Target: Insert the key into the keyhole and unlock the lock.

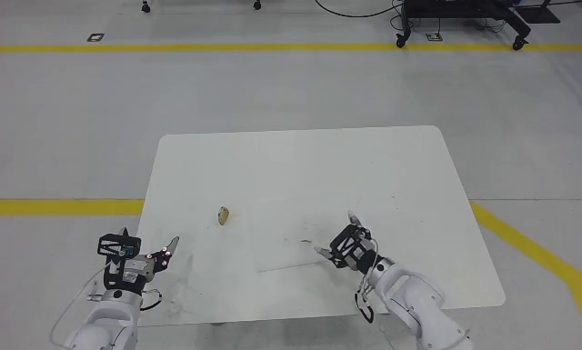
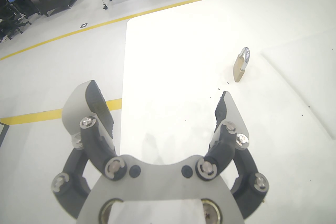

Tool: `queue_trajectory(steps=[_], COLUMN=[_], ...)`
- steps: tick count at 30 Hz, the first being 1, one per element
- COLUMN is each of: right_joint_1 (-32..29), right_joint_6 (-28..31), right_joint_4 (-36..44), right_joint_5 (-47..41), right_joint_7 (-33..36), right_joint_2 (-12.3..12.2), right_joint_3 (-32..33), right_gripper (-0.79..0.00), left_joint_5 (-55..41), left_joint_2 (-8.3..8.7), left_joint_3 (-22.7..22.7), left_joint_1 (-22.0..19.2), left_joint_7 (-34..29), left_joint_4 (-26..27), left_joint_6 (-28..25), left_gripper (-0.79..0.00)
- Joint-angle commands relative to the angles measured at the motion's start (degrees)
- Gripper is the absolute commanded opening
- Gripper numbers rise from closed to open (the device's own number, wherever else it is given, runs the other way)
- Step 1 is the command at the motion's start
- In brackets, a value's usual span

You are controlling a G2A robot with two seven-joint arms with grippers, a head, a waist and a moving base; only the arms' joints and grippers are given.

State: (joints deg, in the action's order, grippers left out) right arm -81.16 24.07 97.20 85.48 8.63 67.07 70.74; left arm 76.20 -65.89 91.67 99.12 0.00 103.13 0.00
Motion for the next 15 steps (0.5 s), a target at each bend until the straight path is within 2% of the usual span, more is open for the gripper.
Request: queue_trajectory(steps=[1, 3, 4, 7, 10, 15], right_joint_1=[3.8, 7.1, 8.7, 12.1, 13.6, 14.9], right_joint_6=[6.9, 8.1, 8.4, 8.1, 7.9, 9.2], right_joint_4=[-3.2, -6.5, -7.9, -10.8, -12.0, -13.1], right_joint_5=[-1.6, -3.3, -3.9, -4.6, -4.1, -2.7], right_joint_7=[1.4, 3.6, 4.8, 7.3, 8.0, 8.8], right_joint_2=[0.0, 0.4, 0.7, 1.3, 1.7, 1.9], right_joint_3=[-1.1, -2.6, -3.6, -6.1, -7.8, -9.8], right_gripper=[-0.018, -0.320, -0.409, -0.520, -0.585, -0.619], left_joint_5=[0.0, 0.0, 0.0, 0.0, 0.0, 0.0], left_joint_2=[0.00, 0.00, 0.00, 0.00, 0.00, 0.00], left_joint_3=[0.0, 0.0, 0.0, 0.0, 0.0, 0.0], left_joint_1=[0.0, 0.0, 0.0, 0.0, 0.0, 0.0], left_joint_7=[0.0, 0.0, 0.0, 0.0, 0.0, 0.0], left_joint_4=[0.0, 0.0, 0.0, 0.0, 0.0, 0.0], left_joint_6=[0.0, 0.0, 0.0, 0.0, 0.0, 0.0], left_gripper=[0.000, 0.000, 0.000, 0.000, 0.000, 0.000])
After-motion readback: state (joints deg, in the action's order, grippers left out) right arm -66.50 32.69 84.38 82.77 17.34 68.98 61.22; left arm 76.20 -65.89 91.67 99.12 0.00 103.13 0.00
